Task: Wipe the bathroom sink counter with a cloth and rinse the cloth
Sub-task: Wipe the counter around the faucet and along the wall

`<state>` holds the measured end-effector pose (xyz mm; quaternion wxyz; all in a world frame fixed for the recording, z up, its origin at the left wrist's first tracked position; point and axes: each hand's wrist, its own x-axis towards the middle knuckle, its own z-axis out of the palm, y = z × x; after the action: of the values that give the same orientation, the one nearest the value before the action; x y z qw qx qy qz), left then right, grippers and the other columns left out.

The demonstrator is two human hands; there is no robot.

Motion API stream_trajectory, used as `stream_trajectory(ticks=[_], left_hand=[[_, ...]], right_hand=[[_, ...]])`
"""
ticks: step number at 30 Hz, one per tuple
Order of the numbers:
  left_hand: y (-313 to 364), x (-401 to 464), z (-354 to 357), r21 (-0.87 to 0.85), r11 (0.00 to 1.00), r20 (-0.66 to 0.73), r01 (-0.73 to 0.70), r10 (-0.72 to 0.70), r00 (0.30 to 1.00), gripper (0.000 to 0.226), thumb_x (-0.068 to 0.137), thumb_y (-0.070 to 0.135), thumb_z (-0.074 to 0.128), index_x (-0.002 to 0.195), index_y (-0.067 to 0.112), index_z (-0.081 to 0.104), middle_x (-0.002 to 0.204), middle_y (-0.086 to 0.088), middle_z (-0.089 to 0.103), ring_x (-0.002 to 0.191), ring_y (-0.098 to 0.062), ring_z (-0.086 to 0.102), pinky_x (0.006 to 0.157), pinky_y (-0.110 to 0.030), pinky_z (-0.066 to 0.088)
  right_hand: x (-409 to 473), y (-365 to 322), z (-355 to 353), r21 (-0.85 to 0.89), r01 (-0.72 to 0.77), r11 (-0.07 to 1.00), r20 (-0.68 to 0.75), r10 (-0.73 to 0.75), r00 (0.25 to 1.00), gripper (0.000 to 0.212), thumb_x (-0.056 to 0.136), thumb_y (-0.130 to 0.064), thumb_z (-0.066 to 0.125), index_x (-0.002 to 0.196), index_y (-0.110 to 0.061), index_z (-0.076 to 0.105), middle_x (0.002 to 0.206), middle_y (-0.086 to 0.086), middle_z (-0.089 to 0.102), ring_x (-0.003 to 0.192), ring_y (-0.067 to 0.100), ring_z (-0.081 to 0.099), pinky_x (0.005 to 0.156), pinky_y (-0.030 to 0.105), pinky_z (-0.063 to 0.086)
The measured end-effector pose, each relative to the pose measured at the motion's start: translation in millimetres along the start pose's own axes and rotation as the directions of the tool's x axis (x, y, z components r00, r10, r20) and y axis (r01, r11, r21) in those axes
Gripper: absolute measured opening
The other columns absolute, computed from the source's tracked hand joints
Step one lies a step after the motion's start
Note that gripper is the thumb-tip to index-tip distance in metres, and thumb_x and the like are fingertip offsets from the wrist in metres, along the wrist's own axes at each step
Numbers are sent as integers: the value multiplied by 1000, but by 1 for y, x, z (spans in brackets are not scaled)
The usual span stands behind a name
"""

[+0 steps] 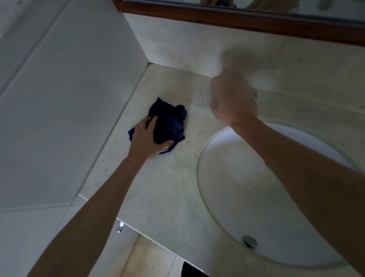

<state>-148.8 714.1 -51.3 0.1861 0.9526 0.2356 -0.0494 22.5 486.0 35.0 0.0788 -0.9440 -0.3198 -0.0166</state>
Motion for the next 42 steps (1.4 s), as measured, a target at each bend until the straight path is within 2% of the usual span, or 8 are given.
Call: stream_trajectory(ticks=[4, 9, 14, 19, 28, 33, 37, 42], left_hand=[[-2, 7, -9, 140, 989, 1, -47, 47, 999, 78, 88, 55, 67, 150, 16, 41, 150, -10, 47, 131, -33, 46, 98, -49, 48], [10, 22, -24, 181, 983, -91, -20, 37, 995, 34, 100, 37, 52, 110, 5, 56, 87, -10, 65, 74, -29, 62, 60, -36, 44], [-3, 46, -54, -195, 955, 54, 224, -217, 975, 24, 104, 28, 44, 97, 8, 56, 90, -7, 58, 82, -24, 54, 70, -32, 38], [-28, 64, -69, -762, 408, 344, 502, -403, 848, 22, 102, 36, 55, 101, 16, 64, 110, -7, 67, 100, -21, 61, 88, -33, 49], [-9, 94, -94, -615, 709, 288, 346, -206, 935, 30, 94, 15, 61, 123, 10, 61, 114, -10, 70, 104, -27, 65, 89, -42, 54], [5, 142, -145, -564, 825, 44, 46, -25, 999, 35, 97, 8, 57, 132, 10, 55, 119, -4, 64, 105, -16, 62, 85, -28, 51], [7, 171, -157, -266, 925, -113, -272, 251, 961, 42, 92, 15, 65, 132, 20, 49, 117, -2, 62, 109, -19, 60, 90, -34, 48], [7, 177, -77, -5, 946, 215, -324, 318, 923, 60, 78, 38, 83, 127, 16, 56, 121, -5, 60, 111, -24, 58, 90, -33, 45]], right_hand=[[1, 1, 1, 27, -3, 1000, -4, 3, 1000, 32, 89, -20, 56, 120, -13, 53, 124, 10, 46, 118, 30, 44, 61, 37, 35], [2, 1, 2, 43, -1, 999, -8, 1, 1000, 32, 87, -19, 58, 118, -12, 54, 123, 12, 47, 116, 32, 45, 61, 37, 37], [2, 1, 1, 50, 3, 999, -13, -3, 1000, 33, 86, -18, 60, 118, -11, 56, 122, 12, 49, 114, 33, 47, 64, 38, 40], [2, 1, 1, 25, 7, 1000, -5, -7, 1000, 34, 86, -20, 59, 119, -12, 56, 121, 12, 49, 113, 33, 48, 64, 38, 40], [-2, -2, -7, 49, -10, 999, 4, 10, 1000, 33, 89, -21, 59, 121, -11, 55, 122, 10, 49, 115, 31, 49, 67, 40, 52], [-1, -3, -4, -3, -20, 1000, -19, 20, 1000, 32, 82, -22, 65, 112, -14, 60, 112, 8, 54, 108, 32, 54, 57, 36, 52], [1, -1, 1, -9, -12, 1000, -49, 12, 999, 31, 76, -20, 66, 107, -16, 61, 107, 7, 56, 101, 32, 54, 56, 33, 50], [1, -1, 4, -13, -21, 1000, -68, 21, 997, 30, 77, -22, 63, 107, -20, 62, 108, 3, 57, 102, 28, 55, 51, 27, 34]])
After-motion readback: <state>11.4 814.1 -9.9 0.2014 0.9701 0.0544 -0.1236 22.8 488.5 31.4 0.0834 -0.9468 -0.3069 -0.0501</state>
